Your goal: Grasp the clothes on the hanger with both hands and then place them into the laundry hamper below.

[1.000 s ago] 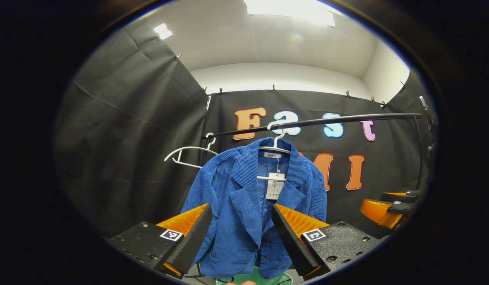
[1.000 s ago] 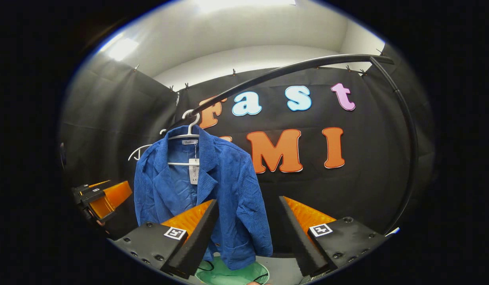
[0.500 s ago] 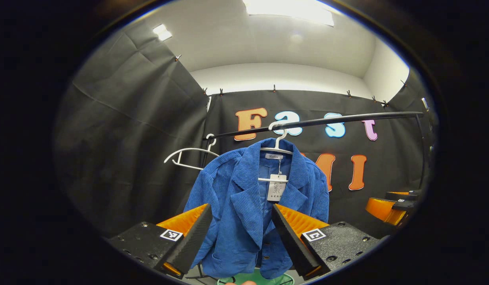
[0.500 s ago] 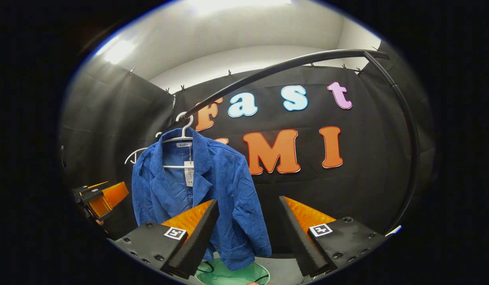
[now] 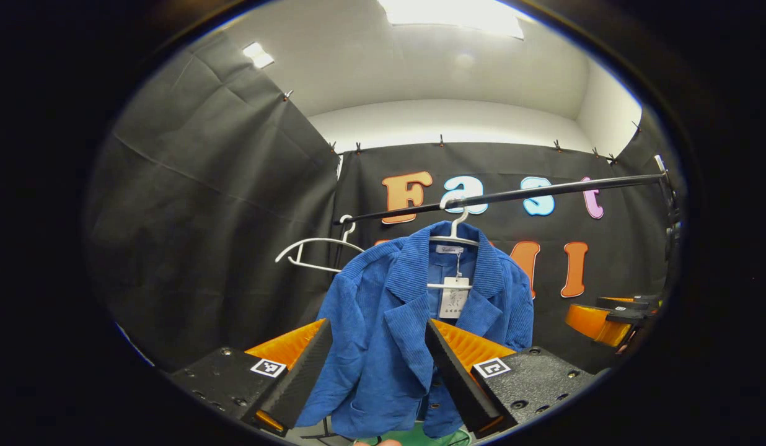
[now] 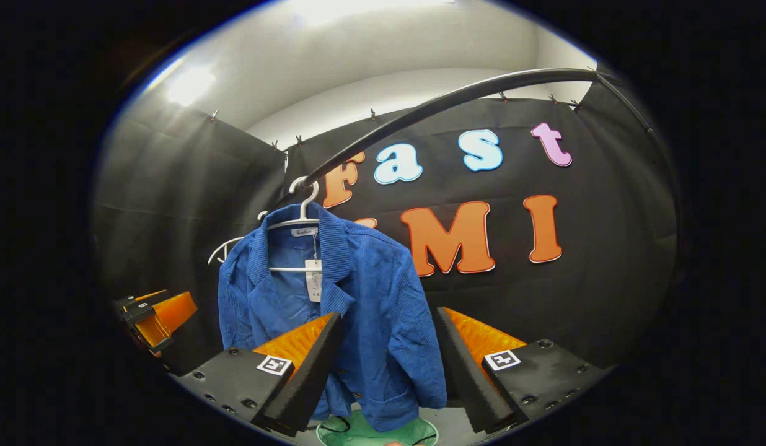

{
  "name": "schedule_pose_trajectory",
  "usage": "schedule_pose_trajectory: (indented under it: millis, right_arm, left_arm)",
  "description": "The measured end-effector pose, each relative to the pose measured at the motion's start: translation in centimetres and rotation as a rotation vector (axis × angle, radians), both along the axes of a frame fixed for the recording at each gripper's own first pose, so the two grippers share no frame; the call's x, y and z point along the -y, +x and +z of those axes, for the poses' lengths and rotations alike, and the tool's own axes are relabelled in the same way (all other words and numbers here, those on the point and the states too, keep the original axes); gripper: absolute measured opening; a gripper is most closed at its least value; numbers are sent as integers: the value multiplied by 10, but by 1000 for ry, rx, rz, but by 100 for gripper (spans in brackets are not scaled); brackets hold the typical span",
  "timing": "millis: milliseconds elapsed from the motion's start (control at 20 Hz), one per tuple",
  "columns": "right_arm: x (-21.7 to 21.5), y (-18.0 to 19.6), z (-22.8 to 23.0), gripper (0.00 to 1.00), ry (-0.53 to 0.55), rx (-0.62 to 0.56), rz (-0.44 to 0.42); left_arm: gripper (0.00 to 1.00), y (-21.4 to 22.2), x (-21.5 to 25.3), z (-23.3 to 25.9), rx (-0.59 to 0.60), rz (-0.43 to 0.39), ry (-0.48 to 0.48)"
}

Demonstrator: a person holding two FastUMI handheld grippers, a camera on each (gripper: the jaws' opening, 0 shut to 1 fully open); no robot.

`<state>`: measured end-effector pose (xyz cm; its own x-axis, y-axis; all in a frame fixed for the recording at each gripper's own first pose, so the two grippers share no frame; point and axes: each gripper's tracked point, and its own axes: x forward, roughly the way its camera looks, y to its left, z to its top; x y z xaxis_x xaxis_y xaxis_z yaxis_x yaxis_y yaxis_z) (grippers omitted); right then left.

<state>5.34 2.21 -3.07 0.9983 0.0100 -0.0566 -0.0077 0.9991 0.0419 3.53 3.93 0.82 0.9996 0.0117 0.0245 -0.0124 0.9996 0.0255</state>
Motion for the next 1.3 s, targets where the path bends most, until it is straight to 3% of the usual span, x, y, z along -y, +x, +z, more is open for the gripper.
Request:
schedule_pose_trajectory:
  millis: [50,250,450,500,600,650,1050,1250,1300]
  right_arm:
    - [-5,4,4,97,4,12,12]
    - [-21,27,5,98,27,27,35]
    - [-29,65,-18,97,56,-17,11]
    - [-30,70,-27,97,47,-39,-4]
    - [-33,76,-36,98,37,-52,-35]
    - [-36,78,-39,98,28,-52,-44]
    - [-82,97,-67,97,22,-67,-91]
    - [-81,124,-95,97,22,-104,-169]
    - [-80,131,-103,91,37,-119,-175]
  left_arm:
    - [91,-2,-6,0,-1,7,1]
    - [95,-7,-25,2,-8,26,22]
    - [95,-11,-45,4,-5,31,37]
    - [91,-11,-49,2,-11,31,30]
    - [98,-11,-52,-6,-36,11,-10]
    - [92,-9,-54,-10,-44,5,-27]
    - [95,4,-82,-35,-113,-103,-50]
    - [92,3,-93,-48,-152,-128,-36]
    - [92,3,-96,-50,-159,-118,-26]
